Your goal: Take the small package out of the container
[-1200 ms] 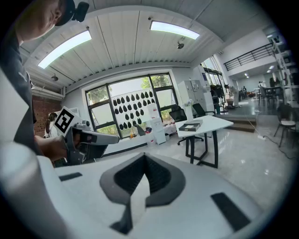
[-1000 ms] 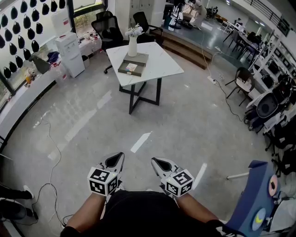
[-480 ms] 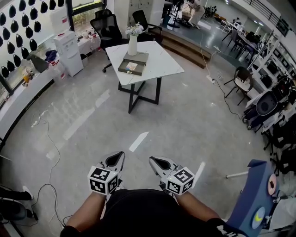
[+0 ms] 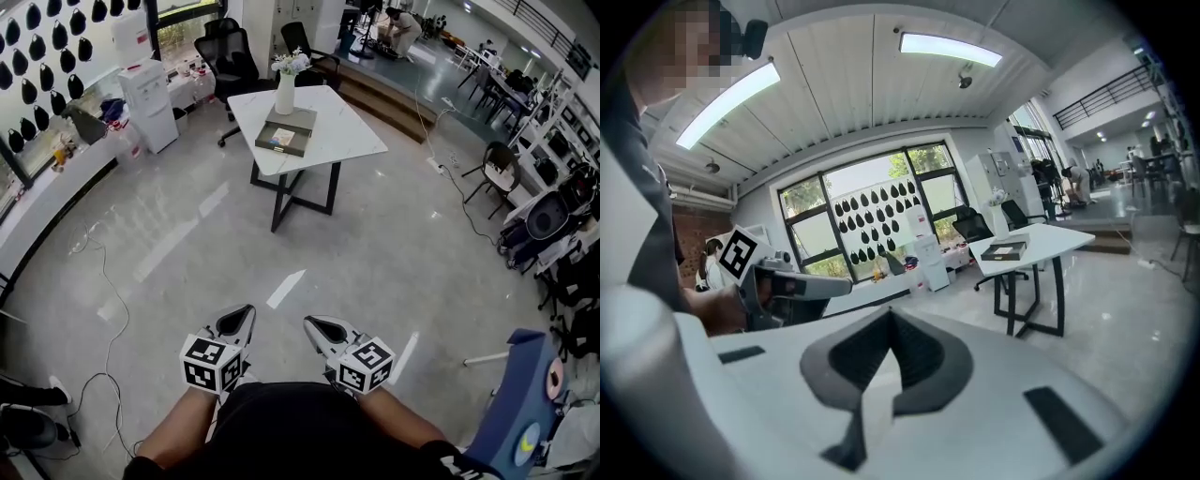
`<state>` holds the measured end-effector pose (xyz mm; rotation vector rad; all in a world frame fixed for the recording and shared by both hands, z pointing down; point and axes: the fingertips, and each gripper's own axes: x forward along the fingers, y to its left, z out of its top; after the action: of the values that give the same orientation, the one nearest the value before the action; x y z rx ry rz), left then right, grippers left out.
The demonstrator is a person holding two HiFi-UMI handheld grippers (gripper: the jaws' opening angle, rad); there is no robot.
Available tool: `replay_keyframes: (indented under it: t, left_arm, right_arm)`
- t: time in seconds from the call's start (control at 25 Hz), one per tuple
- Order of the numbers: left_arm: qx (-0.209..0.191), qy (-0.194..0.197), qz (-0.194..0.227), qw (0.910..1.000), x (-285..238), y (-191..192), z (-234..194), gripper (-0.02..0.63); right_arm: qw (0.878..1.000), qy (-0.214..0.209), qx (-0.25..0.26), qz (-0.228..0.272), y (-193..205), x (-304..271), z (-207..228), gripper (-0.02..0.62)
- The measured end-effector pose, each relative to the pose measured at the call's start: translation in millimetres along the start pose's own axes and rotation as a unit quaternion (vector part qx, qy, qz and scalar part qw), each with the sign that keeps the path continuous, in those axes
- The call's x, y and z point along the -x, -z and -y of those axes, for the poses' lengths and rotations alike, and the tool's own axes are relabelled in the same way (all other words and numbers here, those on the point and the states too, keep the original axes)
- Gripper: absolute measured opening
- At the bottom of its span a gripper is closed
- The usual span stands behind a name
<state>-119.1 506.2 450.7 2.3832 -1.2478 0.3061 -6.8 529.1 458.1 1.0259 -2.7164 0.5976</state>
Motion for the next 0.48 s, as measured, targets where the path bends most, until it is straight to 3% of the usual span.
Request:
replay_keyframes:
  t: [0.48]
  left_arm:
    - [-0.013,-0.011,-0.002,0.9998,29.8,-8.5,-66.9,0.002]
  right_arm:
    - [1.0,0.001,-0.007,0.005,-6.1,-53.8,-32.7,0.0]
